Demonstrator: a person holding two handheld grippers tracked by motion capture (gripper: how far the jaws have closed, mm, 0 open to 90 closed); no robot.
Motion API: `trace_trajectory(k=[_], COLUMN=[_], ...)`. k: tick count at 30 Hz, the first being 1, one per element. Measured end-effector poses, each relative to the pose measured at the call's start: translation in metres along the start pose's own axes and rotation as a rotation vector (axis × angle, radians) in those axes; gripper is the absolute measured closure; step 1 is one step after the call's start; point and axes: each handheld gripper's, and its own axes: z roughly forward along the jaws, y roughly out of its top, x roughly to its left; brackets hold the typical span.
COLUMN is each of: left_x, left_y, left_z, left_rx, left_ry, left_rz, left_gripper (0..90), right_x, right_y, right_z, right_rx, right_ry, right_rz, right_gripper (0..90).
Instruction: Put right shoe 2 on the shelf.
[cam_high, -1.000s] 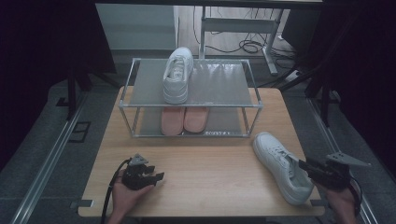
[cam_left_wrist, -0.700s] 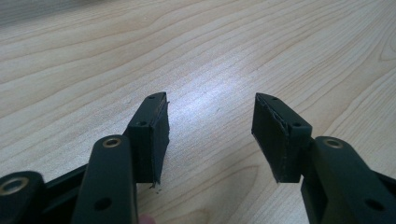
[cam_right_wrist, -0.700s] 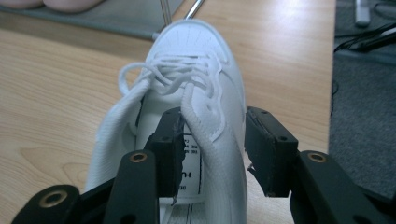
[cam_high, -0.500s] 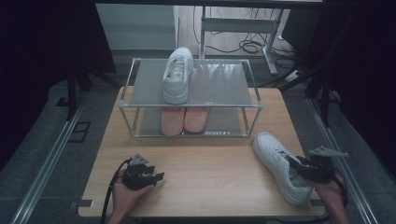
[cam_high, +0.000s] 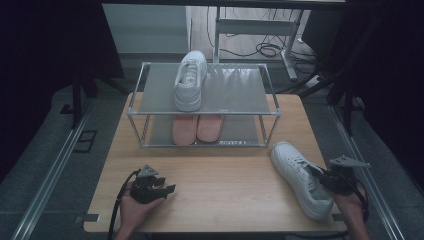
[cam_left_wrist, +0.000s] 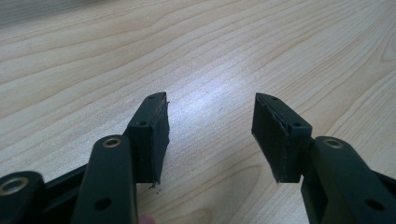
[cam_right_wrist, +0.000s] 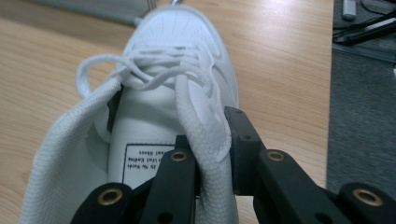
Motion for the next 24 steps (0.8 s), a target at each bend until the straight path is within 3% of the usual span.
trace_trajectory(k=[9, 17, 24], left_x=[0.0, -0.001, 0.0], left_y=[0.0, 0.0, 0.0], left_z=[0.0, 0.001, 0.0], left_rx=[0.0, 0.003, -0.001], left_ry=[0.0, 0.0, 0.001], left_rz=[0.0, -0.004, -0.005], left_gripper=[46.7, 46.7, 46.7], right_x=[0.01, 0.023, 0.045], right_y=[-0.004, -0.001, 0.008], right_z=[-0.013, -0.035, -0.045], right_rx=[-0.047, -0.123, -0.166], right_ry=[0.012, 0.091, 0.137], right_rz=[0.001, 0.031, 0.01], right_gripper=[81.9, 81.8, 81.9])
